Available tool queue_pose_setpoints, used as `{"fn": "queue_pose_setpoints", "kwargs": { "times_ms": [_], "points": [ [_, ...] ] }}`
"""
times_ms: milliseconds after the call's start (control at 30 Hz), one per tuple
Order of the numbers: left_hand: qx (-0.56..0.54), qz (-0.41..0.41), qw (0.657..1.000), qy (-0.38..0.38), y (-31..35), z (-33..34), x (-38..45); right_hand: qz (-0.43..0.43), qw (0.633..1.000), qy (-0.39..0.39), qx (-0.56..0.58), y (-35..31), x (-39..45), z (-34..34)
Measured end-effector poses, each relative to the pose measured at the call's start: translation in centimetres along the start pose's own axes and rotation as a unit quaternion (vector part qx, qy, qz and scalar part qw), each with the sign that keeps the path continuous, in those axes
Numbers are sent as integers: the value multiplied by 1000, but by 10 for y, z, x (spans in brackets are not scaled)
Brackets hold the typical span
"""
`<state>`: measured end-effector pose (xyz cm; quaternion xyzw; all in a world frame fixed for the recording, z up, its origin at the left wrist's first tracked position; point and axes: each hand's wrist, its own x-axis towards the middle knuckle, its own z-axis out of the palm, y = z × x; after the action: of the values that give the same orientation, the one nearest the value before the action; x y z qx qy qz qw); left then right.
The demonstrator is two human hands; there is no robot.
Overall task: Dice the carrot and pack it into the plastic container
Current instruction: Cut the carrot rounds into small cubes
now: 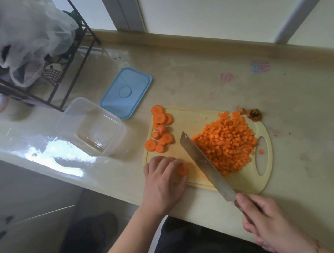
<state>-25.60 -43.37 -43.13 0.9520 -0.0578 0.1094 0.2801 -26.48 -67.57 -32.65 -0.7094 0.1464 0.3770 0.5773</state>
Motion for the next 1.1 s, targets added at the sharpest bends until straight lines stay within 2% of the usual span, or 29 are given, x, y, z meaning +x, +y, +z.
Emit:
{"fn": "queue_pose_setpoints", "kwargs": {
  "times_ms": [100,233,433,533,900,1100],
  "points": [
    [12,34,999,2,2,6,7,-19,1000,21,-7,2,2,-2],
    [39,39,998,16,13,15,20,-57,997,26,-41,3,3,0],
    [-4,109,994,-8,12,14,18,-70,996,11,-56,5,-4,2],
    [-22,110,993,-19,9,14,18,-67,995,-8,-68,6,-6,3],
    [-52,105,993,-2,6,19,16,-117,980,5,-160,-7,4,4],
    [-46,109,993,2,4,16,13,-131,983,20,-131,-4,6,2]
  ]
}}
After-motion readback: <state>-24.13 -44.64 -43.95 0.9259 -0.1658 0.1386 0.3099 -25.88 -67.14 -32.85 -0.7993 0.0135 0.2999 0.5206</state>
